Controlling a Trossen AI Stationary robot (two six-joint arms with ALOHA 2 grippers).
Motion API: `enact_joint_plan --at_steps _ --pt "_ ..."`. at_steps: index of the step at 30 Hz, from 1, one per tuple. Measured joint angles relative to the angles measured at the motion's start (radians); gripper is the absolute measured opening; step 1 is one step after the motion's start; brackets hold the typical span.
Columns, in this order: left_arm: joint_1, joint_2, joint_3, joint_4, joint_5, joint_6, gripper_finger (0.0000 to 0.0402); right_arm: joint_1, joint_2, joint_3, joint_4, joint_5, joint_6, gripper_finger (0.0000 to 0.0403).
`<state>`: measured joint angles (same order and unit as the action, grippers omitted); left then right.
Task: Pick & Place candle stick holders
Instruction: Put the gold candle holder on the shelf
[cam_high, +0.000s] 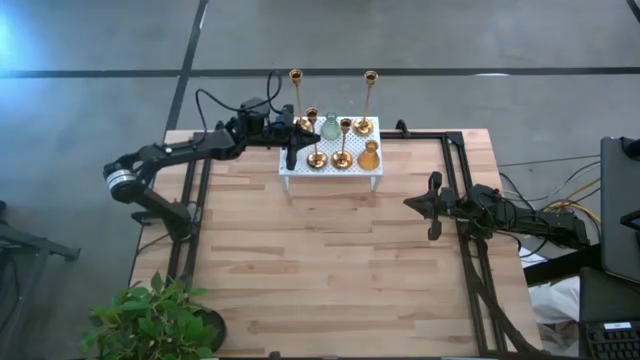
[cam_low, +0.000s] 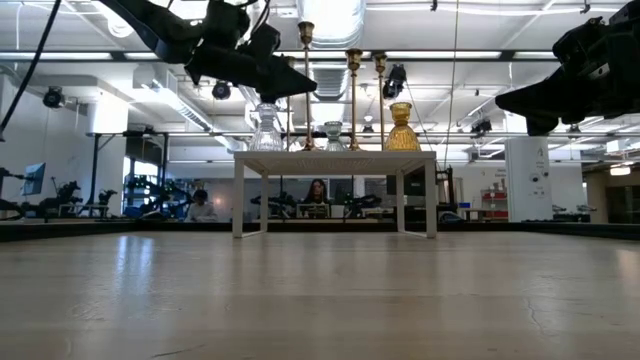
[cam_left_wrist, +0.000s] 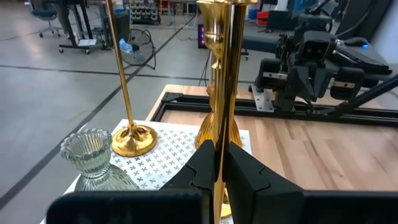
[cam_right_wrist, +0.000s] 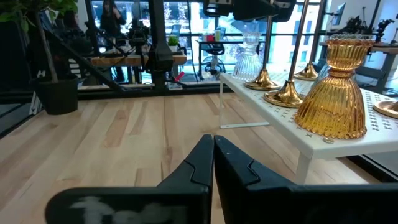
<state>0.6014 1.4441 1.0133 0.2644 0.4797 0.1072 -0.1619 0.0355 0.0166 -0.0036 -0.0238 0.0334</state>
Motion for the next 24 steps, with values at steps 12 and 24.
enact_joint_plan --at_steps 12,24 --pt "0.001 0.0 -0.013 0.023 -0.001 -0.015 0.0021 0.0 0.0 0.0 0.0 0.0 0.0 0.0009" --pt "0.004 0.0 -0.013 0.017 -0.01 -0.019 0.0072 0.0 0.0 0.0 0.0 0.0 0.0 0.0009"
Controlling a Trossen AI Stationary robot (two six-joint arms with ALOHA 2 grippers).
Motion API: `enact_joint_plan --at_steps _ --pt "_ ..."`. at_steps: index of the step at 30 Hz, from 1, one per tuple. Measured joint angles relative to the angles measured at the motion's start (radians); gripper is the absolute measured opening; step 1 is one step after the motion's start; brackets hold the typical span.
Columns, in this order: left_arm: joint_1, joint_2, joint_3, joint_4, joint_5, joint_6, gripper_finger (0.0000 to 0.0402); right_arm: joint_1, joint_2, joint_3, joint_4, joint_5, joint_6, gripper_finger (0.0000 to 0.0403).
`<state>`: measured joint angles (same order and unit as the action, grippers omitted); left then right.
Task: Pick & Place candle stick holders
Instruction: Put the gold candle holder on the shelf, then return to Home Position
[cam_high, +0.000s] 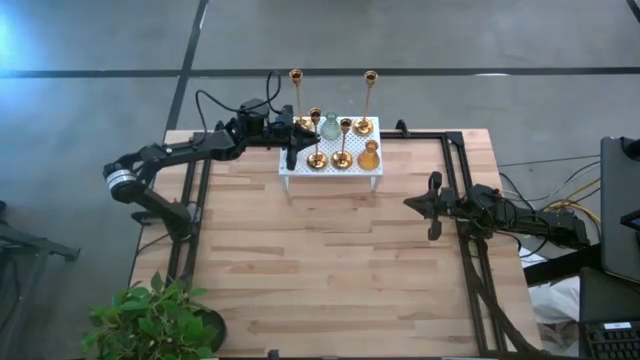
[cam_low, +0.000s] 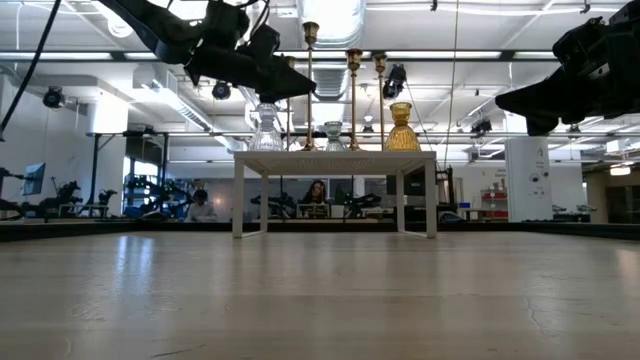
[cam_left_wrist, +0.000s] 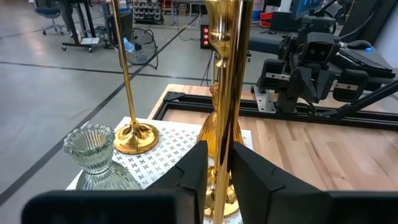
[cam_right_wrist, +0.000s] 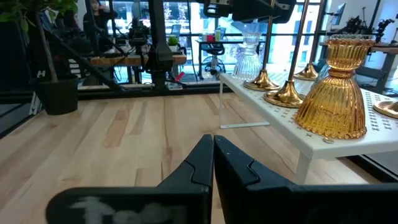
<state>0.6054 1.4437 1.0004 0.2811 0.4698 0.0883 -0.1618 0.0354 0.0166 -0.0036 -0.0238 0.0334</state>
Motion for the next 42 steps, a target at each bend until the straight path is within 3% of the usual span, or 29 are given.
enact_joint_plan --at_steps 10,26,37,42 --pt "0.002 0.0 0.0 0.009 -0.063 -0.012 0.0079 0.0 0.0 0.0 0.0 0.0 0.0 0.0009" --pt "0.002 0.0 0.0 0.024 -0.01 -0.038 0.0084 0.0 0.0 0.0 0.0 0.0 0.0 0.0009" --pt "0.002 -0.001 0.001 0.015 -0.009 -0.06 0.017 0.0 0.0 0.0 0.0 0.0 0.0 0.0009" --pt "0.002 -0.022 0.001 0.015 -0.01 -0.027 0.0189 0.0 0.0 0.0 0.0 0.0 0.0 0.0009"
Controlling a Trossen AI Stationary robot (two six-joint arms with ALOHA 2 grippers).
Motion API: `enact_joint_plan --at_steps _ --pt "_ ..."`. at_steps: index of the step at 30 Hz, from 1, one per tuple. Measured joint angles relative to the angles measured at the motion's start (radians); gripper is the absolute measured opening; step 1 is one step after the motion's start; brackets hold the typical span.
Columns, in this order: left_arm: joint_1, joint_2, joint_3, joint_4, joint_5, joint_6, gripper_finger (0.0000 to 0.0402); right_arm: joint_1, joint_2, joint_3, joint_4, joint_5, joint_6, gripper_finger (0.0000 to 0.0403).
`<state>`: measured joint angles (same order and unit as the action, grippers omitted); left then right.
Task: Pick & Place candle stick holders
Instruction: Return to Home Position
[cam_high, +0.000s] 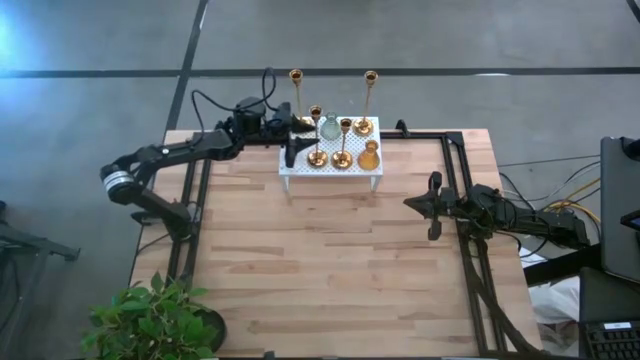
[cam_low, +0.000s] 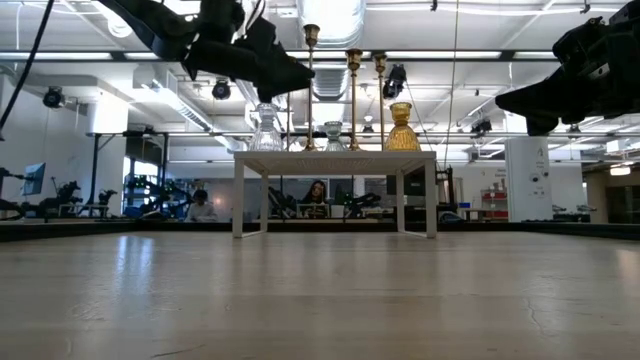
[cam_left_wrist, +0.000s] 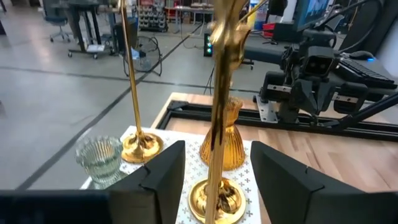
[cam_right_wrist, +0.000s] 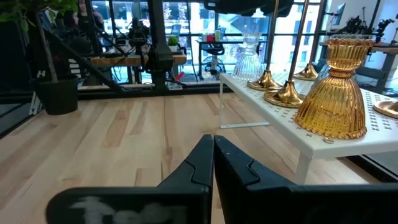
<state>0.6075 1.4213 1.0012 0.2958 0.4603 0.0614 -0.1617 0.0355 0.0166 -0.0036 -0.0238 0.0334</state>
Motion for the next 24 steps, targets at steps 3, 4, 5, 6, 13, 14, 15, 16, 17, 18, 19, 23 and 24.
enact_joint_plan --at_steps 3,4,5,6,13,14,15,16,17,18,19,23,24 --pt "0.001 -0.02 -0.001 -0.003 -0.001 0.013 0.019 0.0 0.0 0.0 0.0 0.0 0.0 0.0009" --pt "0.002 -0.029 -0.002 -0.009 -0.001 0.014 0.019 0.0 0.0 0.0 0.0 0.0 0.0 0.0009" --pt "0.002 -0.038 -0.003 -0.025 -0.002 0.015 0.019 0.0 0.0 0.0 0.0 0.0 0.0 0.0009" --pt "0.003 -0.047 -0.004 -0.04 -0.003 0.018 0.019 0.0 0.0 0.0 0.0 0.0 0.0 0.0009" --pt "0.006 -0.105 -0.006 -0.153 -0.009 0.05 0.019 0.0 0.0 0.0 0.0 0.0 0.0 0.0009" --pt "0.006 -0.115 -0.006 -0.166 -0.009 0.054 0.019 0.0 0.0 0.0 0.0 0.0 0.0 0.0009" --pt "0.006 -0.124 -0.006 -0.173 -0.009 0.057 0.019 0.0 0.0 0.0 0.0 0.0 0.0 0.0009" --pt "0.006 -0.134 -0.006 -0.181 -0.009 0.059 0.019 0.0 0.0 0.0 0.0 0.0 0.0 0.0009" --pt "0.006 -0.144 -0.006 -0.19 -0.009 0.059 0.019 0.0 0.0 0.0 0.0 0.0 0.0 0.0009" --pt "0.006 -0.156 -0.007 -0.196 -0.009 0.059 0.019 0.0 0.0 0.0 0.0 0.0 0.0 0.0009" --pt "0.006 -0.167 -0.007 -0.201 -0.009 0.059 0.019 0.0 0.0 0.0 0.0 0.0 0.0 0.0009" --pt "0.006 -0.221 -0.007 -0.241 -0.009 0.031 0.019 0.0 0.0 0.0 0.0 0.0 0.0 0.0009" --pt "0.006 -0.237 -0.007 -0.254 -0.009 0.017 0.019 0.0 0.0 0.0 0.0 0.0 0.0 0.0009"
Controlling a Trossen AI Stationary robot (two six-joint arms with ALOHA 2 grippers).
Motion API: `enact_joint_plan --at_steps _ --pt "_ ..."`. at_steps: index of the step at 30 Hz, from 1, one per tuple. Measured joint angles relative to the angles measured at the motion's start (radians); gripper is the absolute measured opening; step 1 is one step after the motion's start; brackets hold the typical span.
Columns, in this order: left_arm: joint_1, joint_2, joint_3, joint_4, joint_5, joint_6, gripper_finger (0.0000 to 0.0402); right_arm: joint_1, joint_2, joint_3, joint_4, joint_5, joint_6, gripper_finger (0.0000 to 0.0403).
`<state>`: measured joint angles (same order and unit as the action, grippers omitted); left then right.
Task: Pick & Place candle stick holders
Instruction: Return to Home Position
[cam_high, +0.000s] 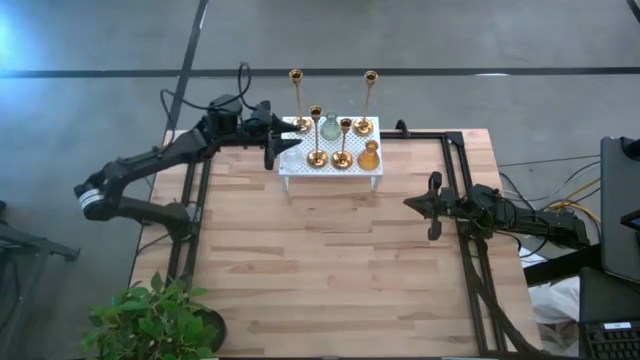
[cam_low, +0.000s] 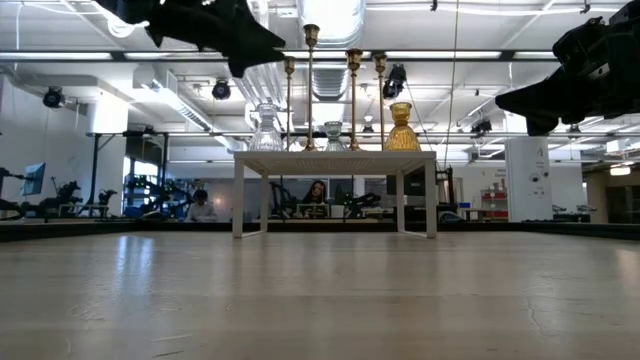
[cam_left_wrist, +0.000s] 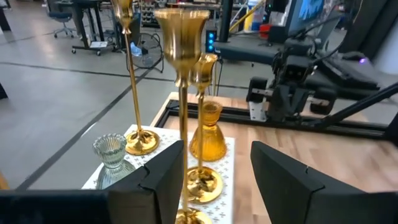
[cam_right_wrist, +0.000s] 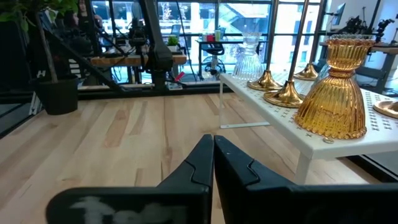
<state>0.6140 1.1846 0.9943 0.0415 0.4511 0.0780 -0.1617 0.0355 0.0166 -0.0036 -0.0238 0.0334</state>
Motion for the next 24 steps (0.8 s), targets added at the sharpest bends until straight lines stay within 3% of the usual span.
enact_joint_plan --at_steps 17,24 --pt "-0.001 -0.224 0.0 -0.065 0.004 -0.13 0.019 0.0 0.0 0.0 0.0 0.0 0.0 0.0009" --pt "-0.029 -0.323 -0.02 -0.144 0.148 -0.158 0.019 0.0 0.0 0.0 0.0 0.0 0.0 0.0009"
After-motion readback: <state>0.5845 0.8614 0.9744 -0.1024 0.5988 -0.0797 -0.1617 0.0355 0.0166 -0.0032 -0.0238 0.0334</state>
